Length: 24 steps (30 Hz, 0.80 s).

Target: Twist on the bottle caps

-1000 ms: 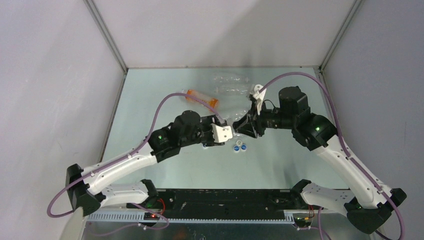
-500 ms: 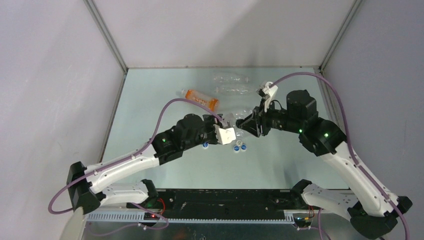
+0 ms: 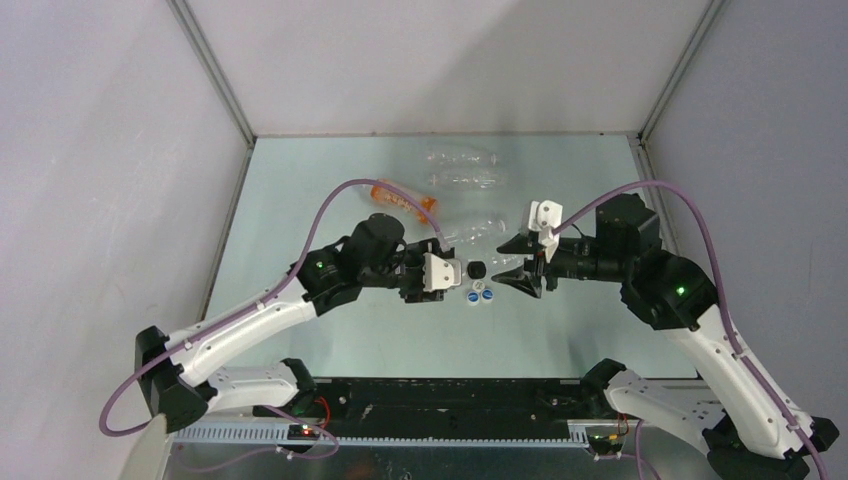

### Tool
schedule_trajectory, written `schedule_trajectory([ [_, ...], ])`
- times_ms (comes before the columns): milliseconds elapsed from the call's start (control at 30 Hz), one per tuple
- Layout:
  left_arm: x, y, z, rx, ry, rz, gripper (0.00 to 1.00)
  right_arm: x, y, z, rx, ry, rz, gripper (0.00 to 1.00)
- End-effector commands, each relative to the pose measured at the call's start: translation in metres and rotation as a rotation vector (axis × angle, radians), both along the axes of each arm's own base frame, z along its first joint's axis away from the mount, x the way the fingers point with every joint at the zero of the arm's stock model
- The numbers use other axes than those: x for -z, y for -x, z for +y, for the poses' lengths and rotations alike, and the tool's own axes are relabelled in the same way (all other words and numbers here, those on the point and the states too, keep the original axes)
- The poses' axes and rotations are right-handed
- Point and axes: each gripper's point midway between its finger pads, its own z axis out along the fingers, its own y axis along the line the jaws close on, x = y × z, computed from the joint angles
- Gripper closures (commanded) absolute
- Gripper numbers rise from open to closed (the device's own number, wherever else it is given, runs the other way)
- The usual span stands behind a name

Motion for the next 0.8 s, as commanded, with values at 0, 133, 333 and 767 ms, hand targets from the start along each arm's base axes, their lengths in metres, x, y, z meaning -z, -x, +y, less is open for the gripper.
schedule_trajectory([
  [0, -0.016, 0.013, -0.008, 0.063, 0.043, 0.054, 1.00, 0.000, 0.011, 0.003, -0.119, 0.018, -0.066, 0.45],
  [133, -0.018, 0.015, -0.012, 0.079, 0.051, 0.069, 1.00, 0.002, 0.016, 0.006, -0.164, 0.018, -0.069, 0.45],
  [333, -0.019, 0.018, -0.016, 0.103, 0.061, 0.090, 1.00, 0.009, 0.007, 0.009, -0.149, 0.049, -0.075, 0.45],
  [767, -0.024, 0.018, -0.021, 0.116, 0.074, 0.093, 1.00, 0.016, 0.008, 0.018, -0.182, 0.055, -0.032, 0.54],
])
